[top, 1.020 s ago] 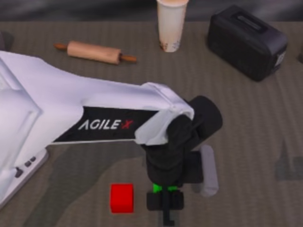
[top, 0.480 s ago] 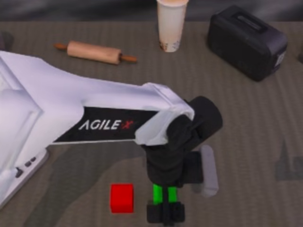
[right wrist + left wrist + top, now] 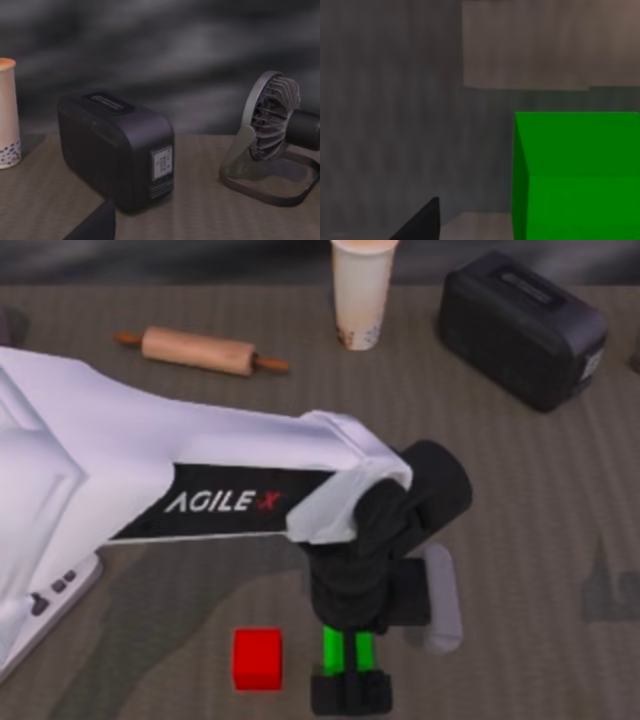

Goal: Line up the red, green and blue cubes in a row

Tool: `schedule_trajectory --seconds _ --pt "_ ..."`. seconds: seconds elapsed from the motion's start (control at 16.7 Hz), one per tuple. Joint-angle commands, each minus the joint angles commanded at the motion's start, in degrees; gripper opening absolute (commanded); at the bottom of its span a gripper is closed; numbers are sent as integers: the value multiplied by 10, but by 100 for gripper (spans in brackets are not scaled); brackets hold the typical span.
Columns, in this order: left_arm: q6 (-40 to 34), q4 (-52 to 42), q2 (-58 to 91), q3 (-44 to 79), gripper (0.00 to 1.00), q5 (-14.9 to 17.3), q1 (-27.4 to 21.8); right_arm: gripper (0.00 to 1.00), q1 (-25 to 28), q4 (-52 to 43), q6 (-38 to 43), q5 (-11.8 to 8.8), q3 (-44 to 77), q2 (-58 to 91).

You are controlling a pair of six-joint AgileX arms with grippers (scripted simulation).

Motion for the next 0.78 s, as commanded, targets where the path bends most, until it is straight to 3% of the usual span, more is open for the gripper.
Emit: schedule_trajectory --seconds 0.42,0.78 --pt "-2 -128 -48 77 100 0 10 100 0 0 0 0 0 0" --pt "-2 -134 -49 82 100 0 8 100 0 0 0 0 0 0"
